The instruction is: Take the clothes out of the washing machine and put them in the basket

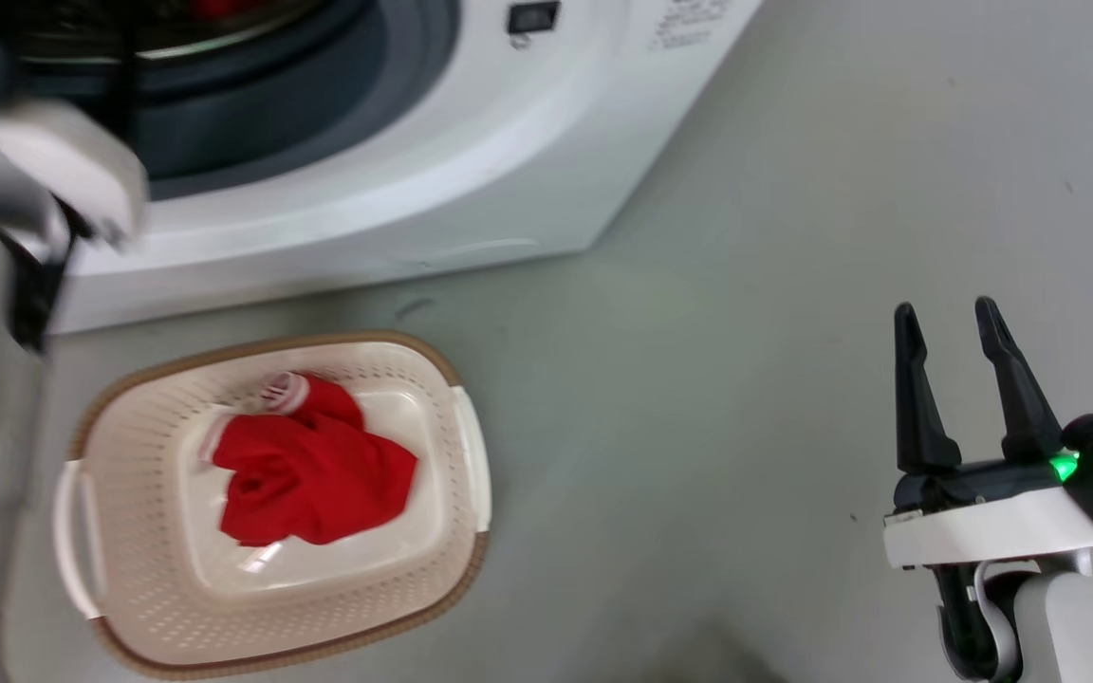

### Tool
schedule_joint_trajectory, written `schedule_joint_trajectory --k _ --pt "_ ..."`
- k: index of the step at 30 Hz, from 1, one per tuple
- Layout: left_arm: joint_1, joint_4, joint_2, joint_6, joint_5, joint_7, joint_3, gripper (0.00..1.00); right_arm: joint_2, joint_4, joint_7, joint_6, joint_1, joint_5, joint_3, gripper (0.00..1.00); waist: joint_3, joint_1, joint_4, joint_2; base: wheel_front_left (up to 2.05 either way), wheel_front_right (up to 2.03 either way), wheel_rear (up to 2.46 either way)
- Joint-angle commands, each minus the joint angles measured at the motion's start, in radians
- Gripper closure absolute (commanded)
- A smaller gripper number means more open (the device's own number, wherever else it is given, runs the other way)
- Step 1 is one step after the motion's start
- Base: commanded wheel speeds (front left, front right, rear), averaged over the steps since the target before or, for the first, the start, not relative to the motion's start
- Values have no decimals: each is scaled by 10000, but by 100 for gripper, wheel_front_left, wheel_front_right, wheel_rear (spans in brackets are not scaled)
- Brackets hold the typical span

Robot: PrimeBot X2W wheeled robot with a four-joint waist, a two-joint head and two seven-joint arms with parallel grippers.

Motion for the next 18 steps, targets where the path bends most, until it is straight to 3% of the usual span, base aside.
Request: schedule_joint_trajectory --k 1,14,18 --pt "-523 114 191 -24 96 409 -137 0 5 -90 -18 -7 -192 121 116 0 738 -1 -658 0 0 0 0" --pt "-5038 2228 1918 -68 -283 3872 -1364 0 11 -397 -18 -7 -566 1105 1184 0 2182 -1 -2339 0 0 0 0" --pt "-5818 3157 2018 -70 -484 4622 -1341 0 15 -415 -18 -8 -489 1282 1448 0 2362 -1 -2787 0 0 0 0"
